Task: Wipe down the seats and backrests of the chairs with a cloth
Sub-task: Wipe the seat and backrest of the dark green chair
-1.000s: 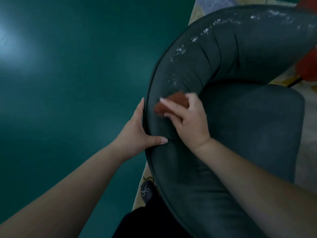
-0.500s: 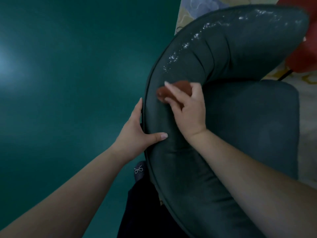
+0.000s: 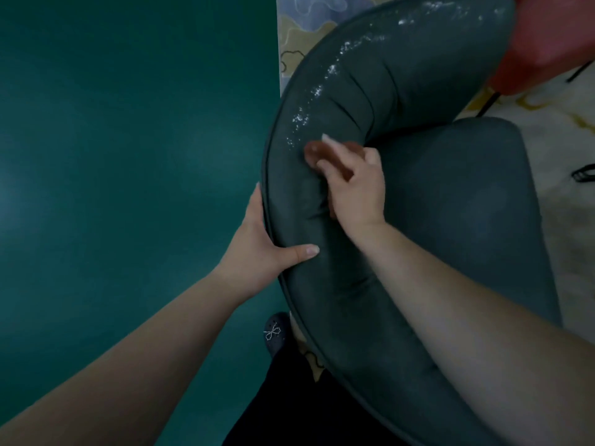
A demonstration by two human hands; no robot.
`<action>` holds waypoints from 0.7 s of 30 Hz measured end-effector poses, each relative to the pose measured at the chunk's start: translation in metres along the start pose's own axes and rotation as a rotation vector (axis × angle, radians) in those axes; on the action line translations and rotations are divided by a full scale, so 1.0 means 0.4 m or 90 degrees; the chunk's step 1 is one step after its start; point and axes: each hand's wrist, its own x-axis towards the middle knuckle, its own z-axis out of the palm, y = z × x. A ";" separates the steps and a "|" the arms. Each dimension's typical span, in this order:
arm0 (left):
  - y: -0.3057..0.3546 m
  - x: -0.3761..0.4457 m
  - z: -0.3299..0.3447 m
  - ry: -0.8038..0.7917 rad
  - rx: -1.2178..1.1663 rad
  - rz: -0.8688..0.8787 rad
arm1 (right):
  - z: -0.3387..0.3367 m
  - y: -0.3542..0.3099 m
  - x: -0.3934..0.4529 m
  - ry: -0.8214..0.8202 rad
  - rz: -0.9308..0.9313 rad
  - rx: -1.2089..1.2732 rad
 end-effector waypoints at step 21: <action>0.046 0.145 -0.108 -0.070 0.063 -0.056 | -0.023 -0.023 -0.078 -0.026 0.044 0.001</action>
